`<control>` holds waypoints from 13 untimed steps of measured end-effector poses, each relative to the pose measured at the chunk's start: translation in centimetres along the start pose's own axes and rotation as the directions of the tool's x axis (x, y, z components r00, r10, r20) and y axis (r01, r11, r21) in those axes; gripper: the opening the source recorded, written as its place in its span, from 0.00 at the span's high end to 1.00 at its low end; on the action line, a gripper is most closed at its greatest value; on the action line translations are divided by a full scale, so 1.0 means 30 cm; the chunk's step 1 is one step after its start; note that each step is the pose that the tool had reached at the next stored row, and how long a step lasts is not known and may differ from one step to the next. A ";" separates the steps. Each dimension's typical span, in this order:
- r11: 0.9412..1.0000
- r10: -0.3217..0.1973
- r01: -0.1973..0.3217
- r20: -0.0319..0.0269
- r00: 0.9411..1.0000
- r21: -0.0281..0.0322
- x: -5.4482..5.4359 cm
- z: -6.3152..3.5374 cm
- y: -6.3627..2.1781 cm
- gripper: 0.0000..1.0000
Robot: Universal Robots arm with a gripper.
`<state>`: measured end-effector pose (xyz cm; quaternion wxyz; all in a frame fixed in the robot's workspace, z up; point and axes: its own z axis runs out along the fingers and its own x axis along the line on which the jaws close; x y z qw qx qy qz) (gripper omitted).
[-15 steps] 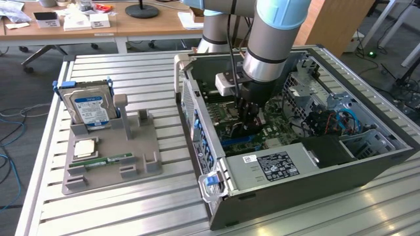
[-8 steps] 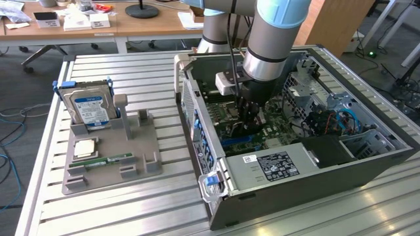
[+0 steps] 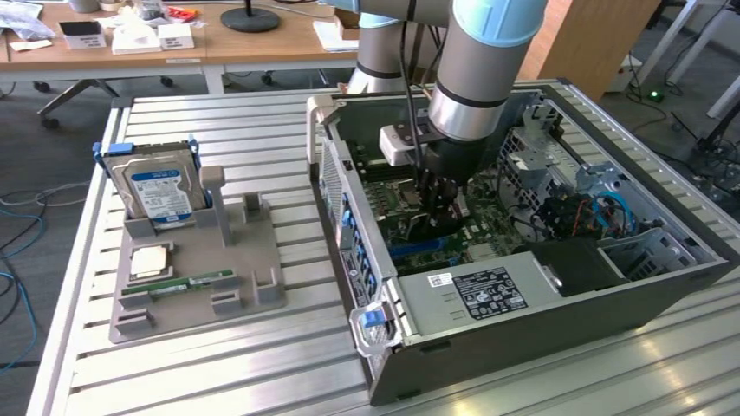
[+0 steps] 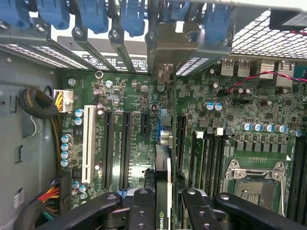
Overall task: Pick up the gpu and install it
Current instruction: 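Insert the gpu into the slot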
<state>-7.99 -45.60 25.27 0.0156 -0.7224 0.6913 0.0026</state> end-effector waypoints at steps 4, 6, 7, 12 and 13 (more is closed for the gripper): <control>1.000 -0.002 0.002 -0.001 1.000 0.016 0.000 0.000 0.002 0.74; 1.000 -0.003 0.003 -0.001 1.000 0.022 0.000 0.000 0.003 0.74; 1.000 -0.004 0.004 -0.001 1.000 0.023 0.000 0.000 0.003 0.74; 1.000 -0.003 0.003 -0.001 1.000 0.023 -0.001 0.000 0.007 0.74; 1.000 -0.003 0.004 -0.001 1.000 0.023 -0.001 0.000 0.008 0.74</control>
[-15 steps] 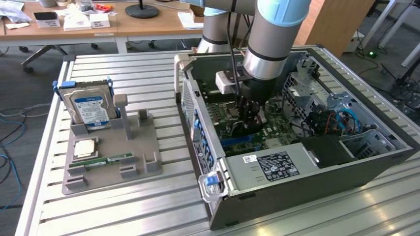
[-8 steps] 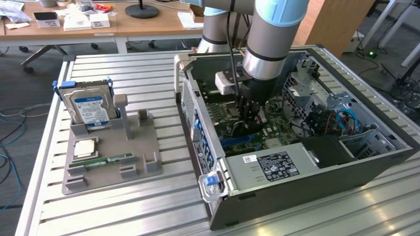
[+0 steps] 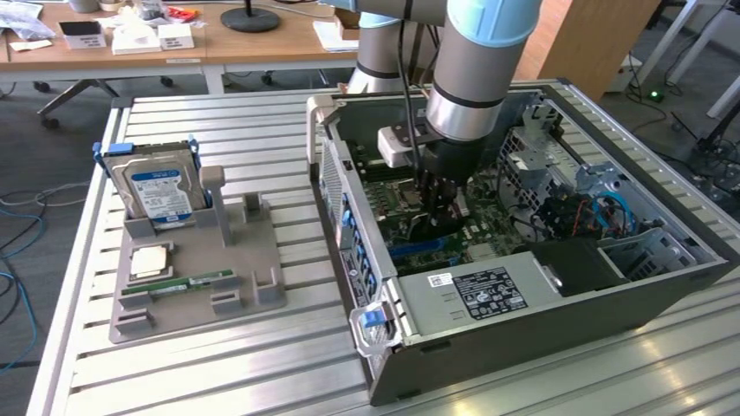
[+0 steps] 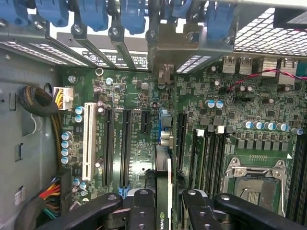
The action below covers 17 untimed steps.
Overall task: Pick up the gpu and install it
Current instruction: 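Insert the gpu into the slot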
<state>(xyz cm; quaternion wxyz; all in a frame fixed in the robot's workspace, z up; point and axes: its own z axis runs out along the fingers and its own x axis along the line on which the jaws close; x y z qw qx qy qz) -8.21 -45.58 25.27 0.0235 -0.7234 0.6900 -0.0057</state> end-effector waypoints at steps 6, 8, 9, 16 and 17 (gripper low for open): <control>1.000 0.000 0.000 0.000 1.000 0.002 -0.001 0.001 0.005 0.74; 1.000 0.000 0.000 -0.001 1.000 0.003 -0.002 0.002 0.007 0.74; 1.000 0.000 0.000 -0.001 1.000 0.004 -0.002 0.003 0.008 0.74; 1.000 0.000 0.000 -0.001 1.000 0.006 -0.003 0.006 0.013 0.74; 1.000 0.000 0.000 -0.001 1.000 0.006 -0.003 0.006 0.014 0.74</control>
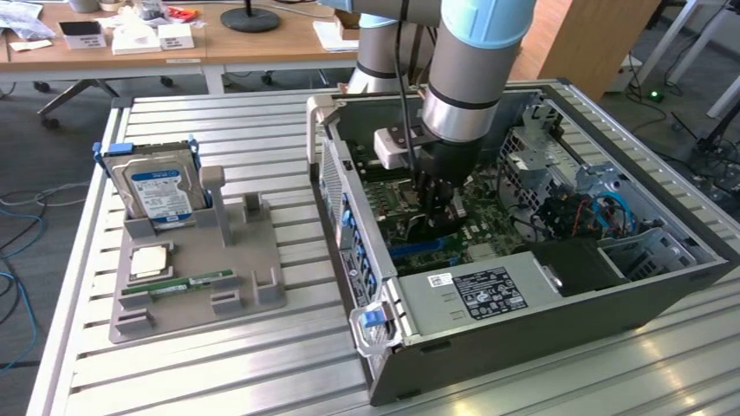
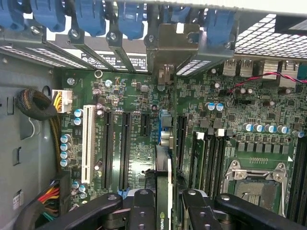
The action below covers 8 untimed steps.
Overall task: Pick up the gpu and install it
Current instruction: 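Insert the gpu into the slot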
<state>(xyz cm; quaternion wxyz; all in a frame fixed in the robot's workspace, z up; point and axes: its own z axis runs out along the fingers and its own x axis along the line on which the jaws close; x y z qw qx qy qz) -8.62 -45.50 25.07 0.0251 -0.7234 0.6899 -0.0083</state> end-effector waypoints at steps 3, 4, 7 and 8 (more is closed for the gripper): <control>1.000 0.000 0.000 0.000 1.000 0.000 0.000 0.000 0.000 0.74; 1.000 0.000 0.000 0.000 1.000 0.000 0.000 0.000 0.001 0.74; 1.000 0.000 0.000 0.000 1.000 0.000 0.000 0.000 0.001 0.74; 1.000 0.000 0.000 0.000 1.000 0.000 0.000 0.000 0.001 0.74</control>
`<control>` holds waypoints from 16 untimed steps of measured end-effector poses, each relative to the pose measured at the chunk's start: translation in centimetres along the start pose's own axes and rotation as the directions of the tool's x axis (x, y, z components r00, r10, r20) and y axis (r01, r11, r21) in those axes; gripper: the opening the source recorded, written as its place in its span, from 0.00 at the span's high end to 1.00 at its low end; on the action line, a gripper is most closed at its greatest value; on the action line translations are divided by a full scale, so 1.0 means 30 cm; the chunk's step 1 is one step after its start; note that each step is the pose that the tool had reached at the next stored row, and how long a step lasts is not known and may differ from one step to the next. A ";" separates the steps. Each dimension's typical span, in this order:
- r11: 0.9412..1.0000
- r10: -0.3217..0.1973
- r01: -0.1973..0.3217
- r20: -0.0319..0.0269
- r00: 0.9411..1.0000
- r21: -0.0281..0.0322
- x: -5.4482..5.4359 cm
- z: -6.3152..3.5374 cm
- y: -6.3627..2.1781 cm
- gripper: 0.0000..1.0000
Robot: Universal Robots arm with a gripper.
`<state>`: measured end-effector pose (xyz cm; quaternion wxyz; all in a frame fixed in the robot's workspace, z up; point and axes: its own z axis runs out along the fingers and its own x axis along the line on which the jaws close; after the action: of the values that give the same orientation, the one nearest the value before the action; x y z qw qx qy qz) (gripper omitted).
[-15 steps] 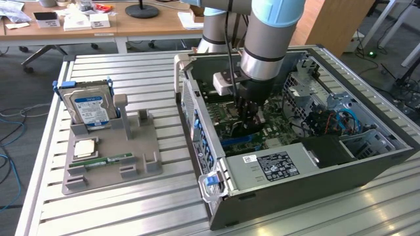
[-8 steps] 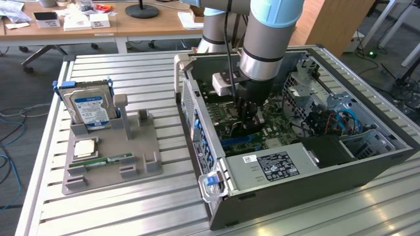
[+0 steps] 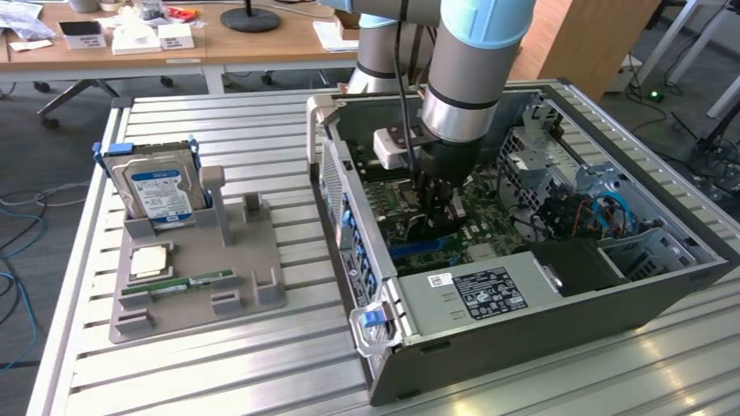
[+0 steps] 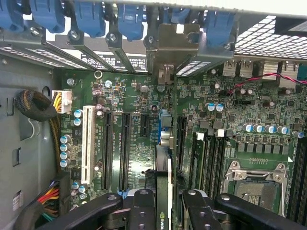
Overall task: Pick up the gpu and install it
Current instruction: 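Insert the gpu into the slot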
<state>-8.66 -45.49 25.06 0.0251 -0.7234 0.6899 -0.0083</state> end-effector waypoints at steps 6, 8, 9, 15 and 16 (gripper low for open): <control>1.000 0.000 0.000 0.000 1.000 0.000 0.000 0.000 0.002 0.74; 1.000 0.000 0.000 0.000 1.000 0.000 0.000 0.000 0.002 0.74; 1.000 0.000 0.000 0.000 1.000 0.000 0.000 0.000 0.002 0.74; 1.000 0.000 0.000 0.000 1.000 0.000 0.000 0.000 0.002 0.74; 1.000 0.001 -0.001 0.000 1.000 0.000 0.000 0.000 0.002 0.74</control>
<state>-8.72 -45.51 25.06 0.0252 -0.7232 0.6902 -0.0083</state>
